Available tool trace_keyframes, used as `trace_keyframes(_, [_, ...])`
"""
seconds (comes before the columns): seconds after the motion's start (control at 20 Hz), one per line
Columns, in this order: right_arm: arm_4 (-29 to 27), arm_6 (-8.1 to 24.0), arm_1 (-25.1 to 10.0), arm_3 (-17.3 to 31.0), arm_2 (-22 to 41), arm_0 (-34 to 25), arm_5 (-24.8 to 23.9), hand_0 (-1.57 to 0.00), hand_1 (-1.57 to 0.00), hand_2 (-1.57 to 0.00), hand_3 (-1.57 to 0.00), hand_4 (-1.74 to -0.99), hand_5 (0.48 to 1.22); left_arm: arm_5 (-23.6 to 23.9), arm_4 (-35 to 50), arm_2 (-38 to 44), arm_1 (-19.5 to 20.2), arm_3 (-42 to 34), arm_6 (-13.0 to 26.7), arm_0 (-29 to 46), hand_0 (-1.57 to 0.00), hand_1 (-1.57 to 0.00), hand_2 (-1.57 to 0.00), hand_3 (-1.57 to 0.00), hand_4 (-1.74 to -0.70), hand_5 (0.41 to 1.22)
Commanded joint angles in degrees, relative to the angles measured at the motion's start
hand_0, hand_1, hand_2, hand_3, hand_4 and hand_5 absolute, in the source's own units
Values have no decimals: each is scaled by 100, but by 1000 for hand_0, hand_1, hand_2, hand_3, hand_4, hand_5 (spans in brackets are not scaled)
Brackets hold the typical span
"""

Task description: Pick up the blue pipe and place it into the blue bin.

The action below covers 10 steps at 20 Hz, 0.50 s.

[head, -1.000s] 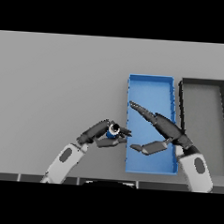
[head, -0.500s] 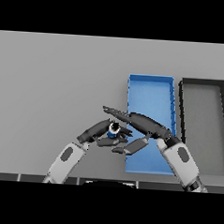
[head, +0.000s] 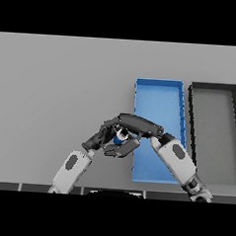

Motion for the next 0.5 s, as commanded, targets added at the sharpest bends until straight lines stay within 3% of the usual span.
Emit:
trace_keyframes(0.0, [34,-79,14,32,21,-12,36,-969,-983,-986,-789,-1496,555,-34,-9,-11,10,-20,-82,35,-1571,-1571,-1544,-1207,-1648,1221])
trace_keyframes(0.05, [-70,-97,69,-8,42,63,33,-1089,-1101,-1103,-896,-1537,600,-58,-22,39,1,52,-221,2,-1571,-1571,-1549,-1228,-1667,1221])
trace_keyframes(0.25, [-75,-250,266,-69,44,195,-73,-1374,-1378,-1379,-1295,-1475,940,-163,-4,106,-26,9,-292,-55,-1571,-1571,-1562,-1322,-1711,1221])
trace_keyframes(0.35, [181,-544,267,-79,24,249,29,-1445,-1448,-1448,-1394,-1477,1041,-177,-50,102,-59,-17,-271,-7,-1571,-1571,-1539,-1412,-1722,1221])
trace_keyframes(0.45, [192,-612,353,-93,25,250,60,-1490,-1492,-1492,-1458,-1485,1106,-133,-107,92,-99,0,-351,-19,-1571,-1571,-1551,-1417,-1729,1221])
